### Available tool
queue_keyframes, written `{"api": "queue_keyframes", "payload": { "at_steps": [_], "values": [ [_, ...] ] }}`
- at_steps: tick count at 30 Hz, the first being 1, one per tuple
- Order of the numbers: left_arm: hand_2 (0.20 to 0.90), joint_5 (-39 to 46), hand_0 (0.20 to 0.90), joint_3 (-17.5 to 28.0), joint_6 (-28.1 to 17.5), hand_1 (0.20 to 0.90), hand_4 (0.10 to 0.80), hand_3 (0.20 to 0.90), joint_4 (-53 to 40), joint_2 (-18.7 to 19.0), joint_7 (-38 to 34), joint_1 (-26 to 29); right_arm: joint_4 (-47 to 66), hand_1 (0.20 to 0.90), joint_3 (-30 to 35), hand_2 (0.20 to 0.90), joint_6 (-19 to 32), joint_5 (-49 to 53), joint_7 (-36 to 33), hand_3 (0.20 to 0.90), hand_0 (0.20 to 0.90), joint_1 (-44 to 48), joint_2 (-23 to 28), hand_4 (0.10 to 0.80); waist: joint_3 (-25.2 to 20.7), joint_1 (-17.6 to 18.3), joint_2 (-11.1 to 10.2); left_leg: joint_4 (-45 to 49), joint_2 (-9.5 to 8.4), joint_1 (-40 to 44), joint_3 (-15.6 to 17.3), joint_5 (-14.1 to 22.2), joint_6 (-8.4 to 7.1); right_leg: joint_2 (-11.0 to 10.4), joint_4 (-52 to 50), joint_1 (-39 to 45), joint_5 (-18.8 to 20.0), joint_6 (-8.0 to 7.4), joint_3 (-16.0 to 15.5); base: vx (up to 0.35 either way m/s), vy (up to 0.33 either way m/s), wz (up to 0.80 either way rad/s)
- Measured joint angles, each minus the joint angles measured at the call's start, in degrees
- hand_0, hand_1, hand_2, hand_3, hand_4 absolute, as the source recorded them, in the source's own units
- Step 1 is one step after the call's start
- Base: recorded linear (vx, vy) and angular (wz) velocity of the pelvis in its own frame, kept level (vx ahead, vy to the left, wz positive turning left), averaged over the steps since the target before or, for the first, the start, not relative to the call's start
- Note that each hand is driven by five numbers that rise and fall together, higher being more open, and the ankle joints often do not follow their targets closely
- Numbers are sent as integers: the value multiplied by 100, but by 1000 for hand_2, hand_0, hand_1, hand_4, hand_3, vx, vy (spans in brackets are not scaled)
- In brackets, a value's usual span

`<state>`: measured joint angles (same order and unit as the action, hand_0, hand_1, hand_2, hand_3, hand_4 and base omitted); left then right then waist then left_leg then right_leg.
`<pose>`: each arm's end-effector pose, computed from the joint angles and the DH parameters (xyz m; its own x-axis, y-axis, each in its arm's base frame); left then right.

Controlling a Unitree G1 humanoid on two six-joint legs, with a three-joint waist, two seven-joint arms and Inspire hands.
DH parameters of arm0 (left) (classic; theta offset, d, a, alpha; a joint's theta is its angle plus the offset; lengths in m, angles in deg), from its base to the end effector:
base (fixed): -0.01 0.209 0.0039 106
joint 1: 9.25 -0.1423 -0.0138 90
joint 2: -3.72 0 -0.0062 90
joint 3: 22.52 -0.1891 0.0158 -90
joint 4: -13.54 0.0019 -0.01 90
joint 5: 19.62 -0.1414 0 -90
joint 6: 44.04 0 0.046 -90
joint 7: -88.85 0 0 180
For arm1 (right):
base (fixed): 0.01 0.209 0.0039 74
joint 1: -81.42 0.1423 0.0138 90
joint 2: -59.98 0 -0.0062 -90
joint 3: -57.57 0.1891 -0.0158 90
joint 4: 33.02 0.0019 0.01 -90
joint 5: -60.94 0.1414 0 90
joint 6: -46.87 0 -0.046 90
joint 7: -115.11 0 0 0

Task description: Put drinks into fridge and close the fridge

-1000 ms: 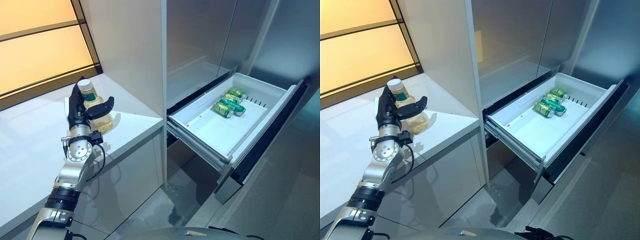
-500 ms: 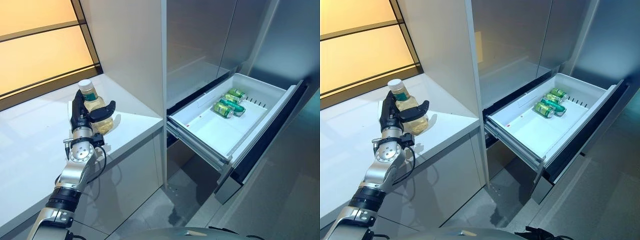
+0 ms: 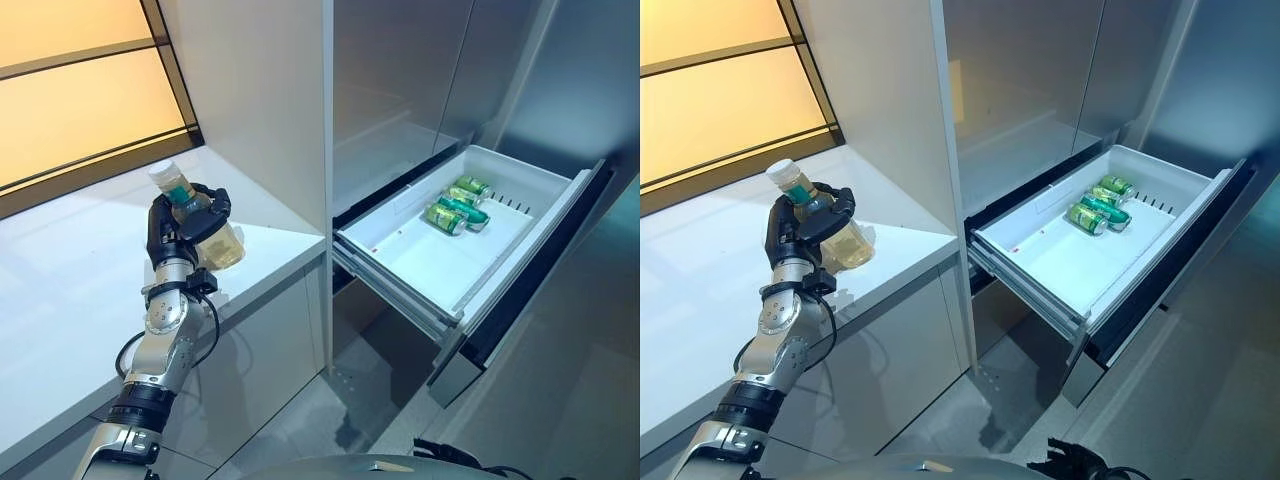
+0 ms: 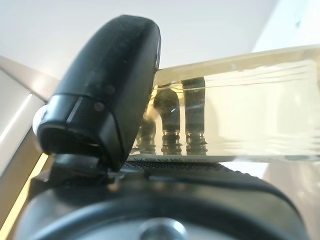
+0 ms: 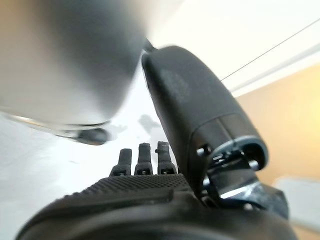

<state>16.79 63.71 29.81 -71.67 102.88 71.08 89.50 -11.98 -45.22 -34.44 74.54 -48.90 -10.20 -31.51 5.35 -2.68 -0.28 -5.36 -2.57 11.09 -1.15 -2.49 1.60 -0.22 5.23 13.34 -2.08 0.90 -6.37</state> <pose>0.2353 0.2205 0.0829 0.9262 0.2888 0.2422 -0.2203 0.9362 -0.2740 0.0719 -0.2247 -0.1221 0.4455 0.1277 -0.8861 -0.1258 0.9889 0.0792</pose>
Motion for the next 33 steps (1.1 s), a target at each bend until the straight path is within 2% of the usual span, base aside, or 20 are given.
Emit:
{"api": "queue_keyframes", "payload": {
  "at_steps": [4, 9, 12, 15, 18, 21, 26, 28, 33],
  "values": [
    [300, -46, 300, -18, -176, 300, 100, 200, -877, -20, 516, -161, 2599, 900, -459, 900, -948, 360, 55, 900, 900, -349, -83, 800, 89, 129, -143, 26, 13, -79, 64, -1, -2, 14, -1, -97, 22, -3, 79, -42, -40, -8],
    [300, -58, 300, -208, -456, 300, 100, 200, -1305, -30, 1272, -164, 3761, 900, -653, 900, -1488, 839, 237, 900, 900, -290, -310, 800, 104, 301, -148, 27, -2, -89, 79, -1, -2, 4, -1, -107, 29, -10, 97, -38, -32, -2],
    [300, -48, 300, -399, -567, 300, 100, 200, -1341, -34, 1777, -165, 4470, 900, -745, 900, -1729, 1078, 473, 900, 900, -304, -109, 800, 145, 318, -133, 26, 2, -89, 83, 0, -3, 8, -1, -111, 29, -10, 96, -24, -12, 0],
    [300, -39, 300, -563, -600, 300, 100, 200, -1343, -29, 2110, -185, 4995, 900, -702, 900, -1760, 1287, 604, 900, 900, -261, 148, 800, 235, 319, -115, 26, 7, -85, 96, 0, -3, 12, -1, -114, 40, -27, 104, -22, -1, -1],
    [300, -4, 300, -695, -621, 300, 100, 200, -1343, -38, 2555, -288, 6100, 900, -669, 900, -1786, 1484, 709, 900, 900, -226, 674, 800, 250, 317, -103, 27, 10, -160, 121, -1, -2, 14, -1, -198, 61, -21, 136, -18, 4, -6],
    [300, 84, 300, -766, -620, 300, 100, 200, -1342, -32, 2856, -379, 6806, 900, -546, 900, -1671, 1589, 703, 900, 900, 50, 901, 800, 261, 335, -96, 29, 13, -154, 185, -2, -1, 18, -2, -208, 64, -21, 190, -16, 8, -10],
    [300, 147, 300, -792, -596, 300, 100, 200, -1342, -35, 3210, -379, 7452, 900, -382, 900, -1474, 1632, 684, 900, 900, 794, 957, 800, 299, 389, -73, 28, 26, -145, 234, 0, -3, 29, -2, -211, 65, -21, 238, -8, 1, -4],
    [300, 223, 300, -806, -450, 300, 100, 200, -1344, -39, 3341, -379, 7699, 900, -280, 900, -1443, 1682, 687, 900, 900, 996, 971, 800, 304, 379, -66, 28, 30, -145, 234, 2, -6, 35, -2, -213, 65, -21, 238, 0, 0, 0],
    [300, 223, 300, -966, -140, 300, 100, 200, -1352, -34, 3391, -378, 7869, 900, -242, 900, -1701, 1903, 811, 900, 900, 1057, 1090, 800, 305, 381, -68, 28, 28, -149, 246, 3, -7, 34, -2, -221, 65, -21, 248, 0, 0, 0]
  ]
}}
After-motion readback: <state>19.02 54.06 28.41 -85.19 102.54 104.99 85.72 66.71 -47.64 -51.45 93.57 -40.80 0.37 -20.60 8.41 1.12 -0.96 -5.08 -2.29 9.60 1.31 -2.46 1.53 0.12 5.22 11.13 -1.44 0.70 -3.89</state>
